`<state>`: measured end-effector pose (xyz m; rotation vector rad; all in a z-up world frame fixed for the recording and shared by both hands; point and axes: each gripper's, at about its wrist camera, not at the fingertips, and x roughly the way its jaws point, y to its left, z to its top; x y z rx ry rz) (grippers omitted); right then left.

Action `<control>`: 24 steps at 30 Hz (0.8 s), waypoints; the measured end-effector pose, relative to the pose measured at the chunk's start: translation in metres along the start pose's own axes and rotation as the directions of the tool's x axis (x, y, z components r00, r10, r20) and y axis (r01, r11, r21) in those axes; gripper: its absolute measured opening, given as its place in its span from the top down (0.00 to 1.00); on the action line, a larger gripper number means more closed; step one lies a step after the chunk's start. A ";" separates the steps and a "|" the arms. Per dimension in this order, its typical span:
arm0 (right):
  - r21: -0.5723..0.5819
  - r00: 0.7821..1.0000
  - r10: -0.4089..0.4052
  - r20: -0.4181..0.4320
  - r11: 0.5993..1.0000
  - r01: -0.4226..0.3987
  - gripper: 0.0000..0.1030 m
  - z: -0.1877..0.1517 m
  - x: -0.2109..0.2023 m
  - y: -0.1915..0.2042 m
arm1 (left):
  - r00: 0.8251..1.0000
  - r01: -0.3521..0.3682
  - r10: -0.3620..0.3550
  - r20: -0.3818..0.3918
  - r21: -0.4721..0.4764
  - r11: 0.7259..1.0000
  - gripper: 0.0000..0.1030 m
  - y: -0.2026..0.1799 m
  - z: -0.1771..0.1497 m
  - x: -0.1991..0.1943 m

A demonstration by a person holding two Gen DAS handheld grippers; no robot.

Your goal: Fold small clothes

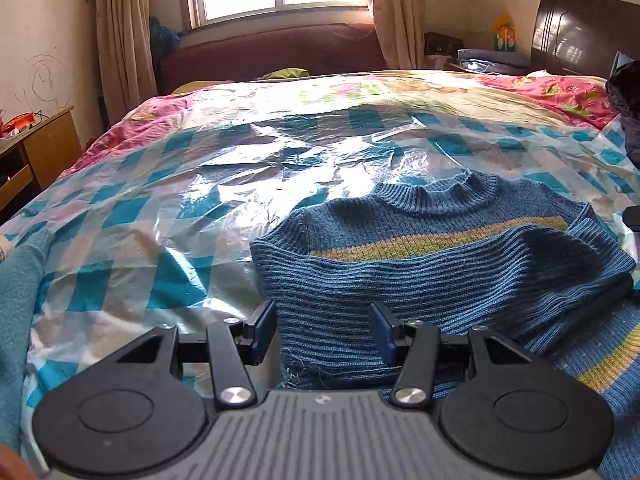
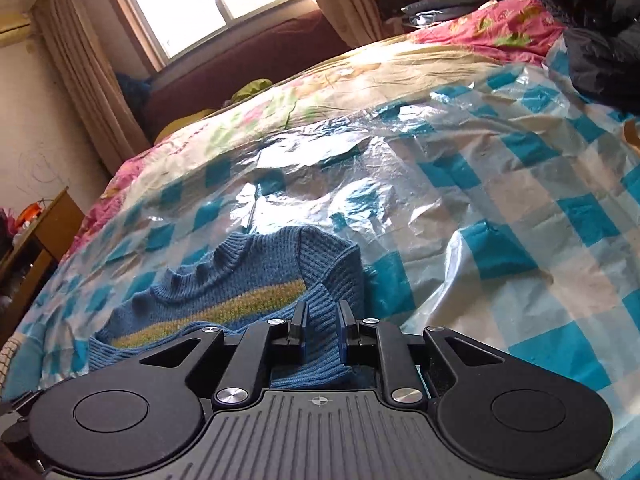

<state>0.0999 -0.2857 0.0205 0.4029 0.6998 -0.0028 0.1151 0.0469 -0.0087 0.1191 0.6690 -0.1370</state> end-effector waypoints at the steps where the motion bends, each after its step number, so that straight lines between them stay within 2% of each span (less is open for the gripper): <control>1: -0.030 1.000 0.013 -0.025 0.999 -0.013 0.84 0.002 0.008 0.007 | 1.000 0.002 -0.002 0.000 0.002 1.000 0.47 -0.002 0.001 0.002; 3: -0.081 0.999 -0.008 -0.052 0.997 0.003 0.84 0.003 0.026 0.017 | 1.000 0.002 -0.002 0.005 0.003 1.000 0.47 -0.004 0.002 0.005; 6: -0.124 0.994 -0.092 -0.065 0.989 0.083 0.84 0.001 0.046 0.019 | 1.000 -0.007 0.007 -0.009 -0.011 1.000 0.47 -0.002 0.001 0.011; 8: -0.102 0.996 -0.067 -0.067 0.993 0.060 0.82 0.001 0.048 0.014 | 1.000 -0.011 0.011 -0.021 -0.010 1.000 0.47 0.001 -0.003 0.015; 9: -0.099 0.996 -0.051 -0.071 0.994 0.043 0.72 0.001 0.049 0.013 | 0.999 -0.018 0.017 -0.031 -0.005 1.000 0.47 0.002 -0.006 0.017; 10: -0.107 0.996 -0.045 -0.072 0.994 0.037 0.67 0.001 0.049 0.012 | 0.999 -0.019 0.019 -0.035 -0.003 1.000 0.47 0.002 -0.008 0.019; 12: -0.147 0.997 -0.041 -0.058 0.989 0.032 0.67 0.000 0.049 0.013 | 0.999 -0.017 0.017 -0.036 -0.006 1.000 0.46 0.003 -0.011 0.019; 15: -0.184 0.993 -0.064 -0.097 0.982 0.046 0.68 -0.001 0.060 0.014 | 0.999 -0.019 0.019 -0.033 -0.006 1.000 0.46 0.003 -0.014 0.020; 17: -0.195 0.992 -0.066 -0.110 0.980 0.044 0.72 -0.002 0.063 0.015 | 0.999 -0.020 0.020 -0.034 -0.008 1.000 0.45 0.003 -0.014 0.020; 19: -0.180 0.993 -0.041 -0.113 0.983 0.020 0.95 -0.001 0.059 0.015 | 0.999 -0.020 0.019 -0.027 -0.013 1.000 0.46 0.004 -0.014 0.018; 21: -0.147 0.995 -0.018 -0.100 0.989 0.003 0.96 0.002 0.052 0.013 | 1.000 -0.029 0.029 -0.008 -0.009 1.000 0.46 0.004 -0.013 0.014; 24: -0.109 0.997 -0.056 -0.061 0.993 0.049 0.96 0.006 0.049 0.004 | 0.998 -0.063 0.063 -0.013 0.012 0.998 0.45 0.004 -0.016 0.016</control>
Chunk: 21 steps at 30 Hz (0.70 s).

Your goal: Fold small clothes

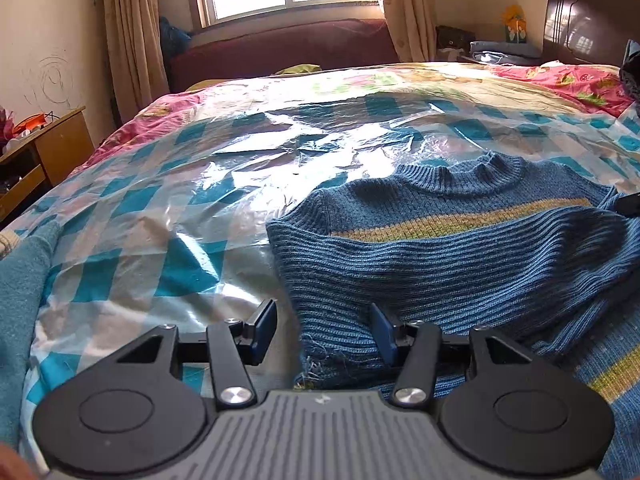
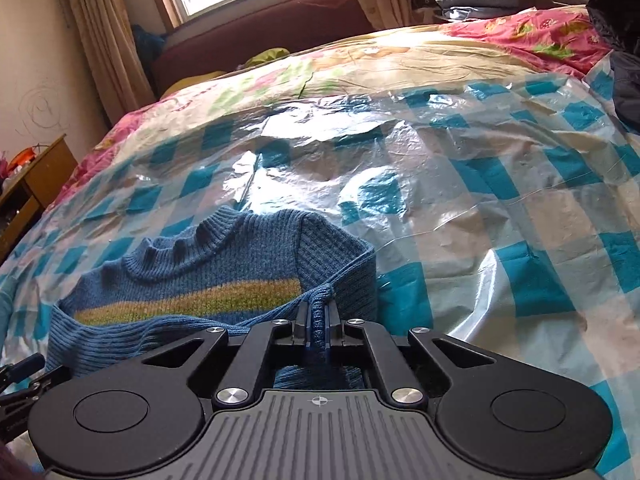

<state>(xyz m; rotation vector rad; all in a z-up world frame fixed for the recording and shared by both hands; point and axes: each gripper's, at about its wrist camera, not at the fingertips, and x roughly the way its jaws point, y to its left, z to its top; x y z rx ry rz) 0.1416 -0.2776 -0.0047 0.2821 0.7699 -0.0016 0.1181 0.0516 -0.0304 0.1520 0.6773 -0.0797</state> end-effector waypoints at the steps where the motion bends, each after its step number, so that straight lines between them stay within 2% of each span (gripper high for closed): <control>1: 0.020 1.000 -0.011 -0.014 1.000 0.011 0.96 0.000 0.005 -0.004 | 1.000 -0.002 0.002 -0.009 -0.002 1.000 0.45 0.000 -0.001 0.002; 5: 0.051 0.999 -0.022 -0.038 0.998 0.024 0.95 -0.003 0.010 -0.007 | 1.000 -0.013 0.012 -0.011 -0.011 1.000 0.45 0.003 -0.002 -0.002; 6: 0.050 0.999 -0.022 -0.036 0.998 0.024 0.90 -0.003 0.007 -0.006 | 1.000 -0.014 0.014 -0.009 -0.011 1.000 0.45 0.004 -0.002 -0.005; 7: 0.040 0.999 -0.030 -0.026 0.999 0.031 0.87 -0.002 0.002 -0.004 | 1.000 -0.016 0.016 -0.005 -0.008 1.000 0.45 0.005 -0.001 -0.007; 10: -0.034 0.997 -0.062 0.036 0.997 0.064 0.87 -0.001 -0.016 0.009 | 1.000 -0.020 0.020 0.005 -0.007 1.000 0.45 0.008 0.000 -0.014; 13: -0.067 0.998 -0.004 0.056 0.998 0.008 0.87 -0.004 -0.030 0.018 | 1.000 -0.004 0.004 0.001 -0.034 0.999 0.45 0.011 -0.001 -0.018; 15: -0.081 0.998 0.057 0.034 0.995 -0.054 0.87 -0.012 -0.035 0.022 | 1.000 0.003 -0.003 -0.002 -0.045 0.999 0.45 0.012 -0.004 -0.021; 16: -0.086 0.998 0.062 0.020 0.995 -0.060 0.87 -0.016 -0.034 0.023 | 1.000 0.002 -0.002 -0.004 -0.044 0.999 0.45 0.013 -0.005 -0.022; 18: -0.098 0.999 0.035 -0.021 0.995 -0.037 0.87 -0.025 -0.028 0.022 | 1.000 0.002 -0.003 -0.008 -0.038 0.999 0.46 0.013 -0.006 -0.023; 21: -0.086 0.996 -0.001 -0.088 0.996 -0.007 0.89 -0.032 -0.013 0.015 | 0.998 -0.023 0.024 -0.061 0.010 1.000 0.45 0.011 -0.008 -0.015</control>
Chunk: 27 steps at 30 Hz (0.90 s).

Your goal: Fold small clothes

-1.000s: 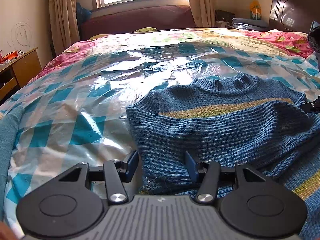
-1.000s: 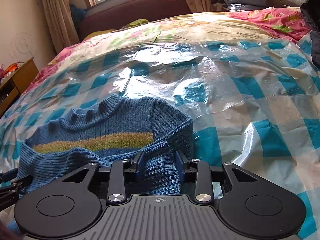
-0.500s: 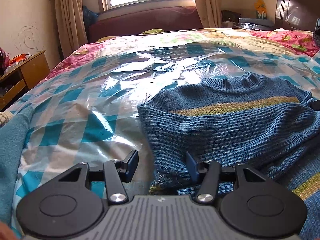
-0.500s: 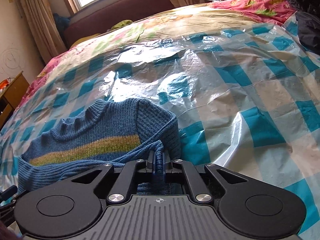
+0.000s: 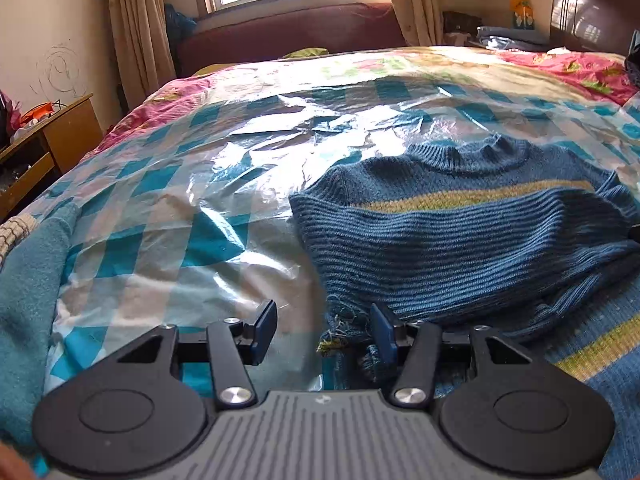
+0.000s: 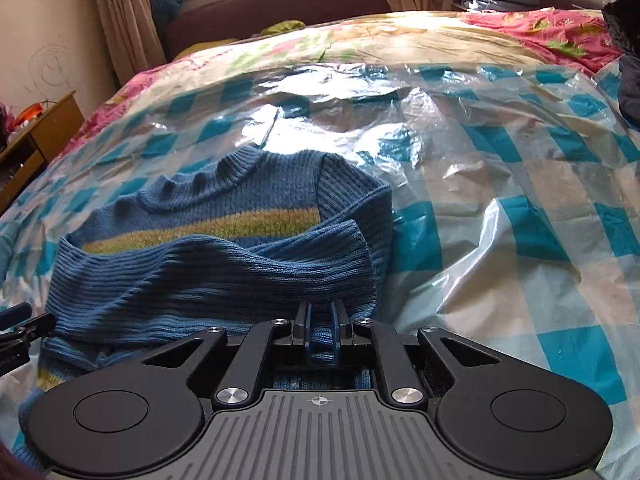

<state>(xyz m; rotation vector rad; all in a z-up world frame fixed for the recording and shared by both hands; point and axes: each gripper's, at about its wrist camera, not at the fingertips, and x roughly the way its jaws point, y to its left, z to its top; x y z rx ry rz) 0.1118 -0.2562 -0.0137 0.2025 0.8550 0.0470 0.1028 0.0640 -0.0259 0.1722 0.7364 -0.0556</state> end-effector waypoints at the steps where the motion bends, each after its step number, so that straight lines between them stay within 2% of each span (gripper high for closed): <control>1: 0.028 1.000 0.009 0.000 1.000 -0.009 0.89 0.000 0.001 -0.003 | 1.000 -0.001 0.001 -0.004 0.001 1.000 0.45 0.001 -0.001 0.001; 3: 0.049 1.000 0.016 0.006 0.999 -0.016 0.88 0.003 -0.003 -0.003 | 1.000 0.007 -0.007 -0.006 -0.014 1.000 0.45 0.005 -0.001 -0.001; 6: 0.021 0.999 0.041 0.027 0.999 -0.041 0.86 0.003 -0.017 0.001 | 1.000 0.018 -0.019 -0.008 -0.014 1.000 0.45 0.009 -0.003 -0.011; 10: -0.027 0.999 0.051 -0.014 0.998 -0.051 0.86 -0.009 -0.036 0.005 | 0.997 0.056 -0.055 -0.046 0.026 0.998 0.46 0.015 -0.013 -0.042; 13: -0.033 0.995 0.074 -0.070 0.997 -0.076 0.86 -0.023 -0.061 0.004 | 0.989 0.108 -0.103 -0.110 0.046 0.993 0.46 0.017 -0.026 -0.070; 16: -0.052 0.987 0.085 -0.137 0.994 -0.093 0.81 -0.043 -0.088 0.003 | 0.967 0.176 -0.160 -0.197 0.066 0.982 0.46 0.017 -0.044 -0.097; 20: -0.098 0.977 0.040 -0.211 0.993 -0.062 0.81 -0.071 -0.120 -0.001 | 0.934 0.232 -0.198 -0.299 0.083 0.969 0.46 0.011 -0.065 -0.120; 24: -0.078 0.956 -0.006 -0.294 0.997 -0.018 0.81 -0.092 -0.133 -0.013 | 0.900 0.267 -0.232 -0.369 0.046 0.963 0.46 0.007 -0.076 -0.117; 27: -0.051 0.939 -0.015 -0.344 0.999 -0.003 0.80 -0.103 -0.135 -0.022 | 0.882 0.280 -0.243 -0.403 0.033 0.959 0.49 0.004 -0.078 -0.112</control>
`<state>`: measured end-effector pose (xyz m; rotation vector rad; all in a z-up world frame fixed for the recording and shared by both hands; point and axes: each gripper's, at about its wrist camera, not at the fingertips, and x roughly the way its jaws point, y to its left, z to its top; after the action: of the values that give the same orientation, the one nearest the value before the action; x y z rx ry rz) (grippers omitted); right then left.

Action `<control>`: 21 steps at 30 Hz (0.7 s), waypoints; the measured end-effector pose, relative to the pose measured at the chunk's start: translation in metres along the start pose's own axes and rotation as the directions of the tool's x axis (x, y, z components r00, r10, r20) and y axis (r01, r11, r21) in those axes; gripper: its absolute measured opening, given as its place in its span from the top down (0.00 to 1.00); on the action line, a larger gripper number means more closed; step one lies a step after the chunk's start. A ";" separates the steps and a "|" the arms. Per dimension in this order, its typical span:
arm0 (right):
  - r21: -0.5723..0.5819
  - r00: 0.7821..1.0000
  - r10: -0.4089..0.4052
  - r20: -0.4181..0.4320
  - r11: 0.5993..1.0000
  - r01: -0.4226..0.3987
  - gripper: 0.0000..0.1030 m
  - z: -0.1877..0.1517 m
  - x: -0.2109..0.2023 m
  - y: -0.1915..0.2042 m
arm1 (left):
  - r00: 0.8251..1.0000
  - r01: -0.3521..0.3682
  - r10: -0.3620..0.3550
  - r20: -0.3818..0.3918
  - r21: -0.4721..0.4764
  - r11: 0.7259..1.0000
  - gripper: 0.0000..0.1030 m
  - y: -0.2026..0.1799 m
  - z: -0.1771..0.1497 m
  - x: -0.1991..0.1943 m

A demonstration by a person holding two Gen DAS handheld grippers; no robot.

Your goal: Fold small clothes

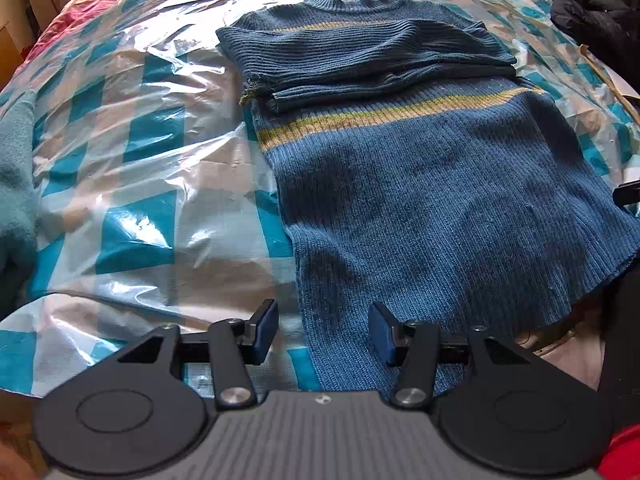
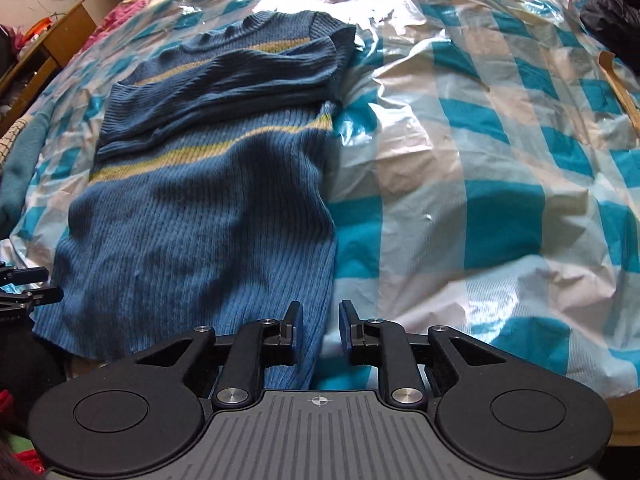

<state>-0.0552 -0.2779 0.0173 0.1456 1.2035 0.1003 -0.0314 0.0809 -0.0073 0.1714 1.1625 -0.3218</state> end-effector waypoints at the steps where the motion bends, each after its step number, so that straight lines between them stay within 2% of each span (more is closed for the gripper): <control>1: 0.005 1.000 0.000 -0.015 1.000 0.000 0.79 -0.002 0.001 -0.001 | 1.000 0.004 -0.004 -0.010 0.003 1.000 0.50 -0.001 0.001 0.001; 4: 0.004 0.998 0.025 -0.057 1.000 -0.025 0.74 -0.004 0.005 0.001 | 0.999 0.013 -0.013 -0.032 0.002 1.000 0.52 -0.003 0.002 0.003; 10: -0.016 0.992 0.035 -0.125 0.999 -0.038 0.74 0.001 0.019 0.005 | 0.997 0.044 -0.046 -0.063 -0.030 0.999 0.56 0.001 0.003 0.006; 11: -0.003 0.990 0.049 -0.136 0.999 -0.050 0.74 0.002 0.023 0.004 | 0.997 0.044 -0.046 -0.064 -0.038 0.998 0.60 0.001 0.004 0.007; 12: 0.009 0.987 0.067 -0.145 0.998 -0.066 0.73 0.003 0.026 0.004 | 0.996 0.049 -0.052 -0.066 -0.044 0.998 0.68 0.002 0.004 0.007; 14: 0.045 0.982 0.108 -0.155 0.994 -0.102 0.75 0.005 0.029 0.002 | 0.993 0.075 -0.081 -0.081 -0.069 0.995 0.85 0.007 0.005 0.006; 16: 0.093 0.974 0.162 -0.157 0.984 -0.149 0.86 0.005 0.029 -0.002 | 0.990 0.105 -0.113 -0.086 -0.095 0.990 0.89 0.012 0.004 0.004; 18: 0.141 0.966 0.210 -0.148 0.972 -0.190 0.89 0.004 0.028 -0.007 | 0.989 0.119 -0.127 -0.079 -0.100 0.988 0.90 0.015 0.004 0.002; 21: 0.203 0.958 0.274 -0.089 0.946 -0.252 0.91 0.004 0.022 -0.012 | 0.980 0.183 -0.192 -0.050 -0.146 0.972 0.90 0.019 0.008 -0.002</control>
<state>-0.0440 -0.2867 -0.0036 0.4746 1.3047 0.2307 -0.0189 0.0971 -0.0029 -0.0528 1.2627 -0.4016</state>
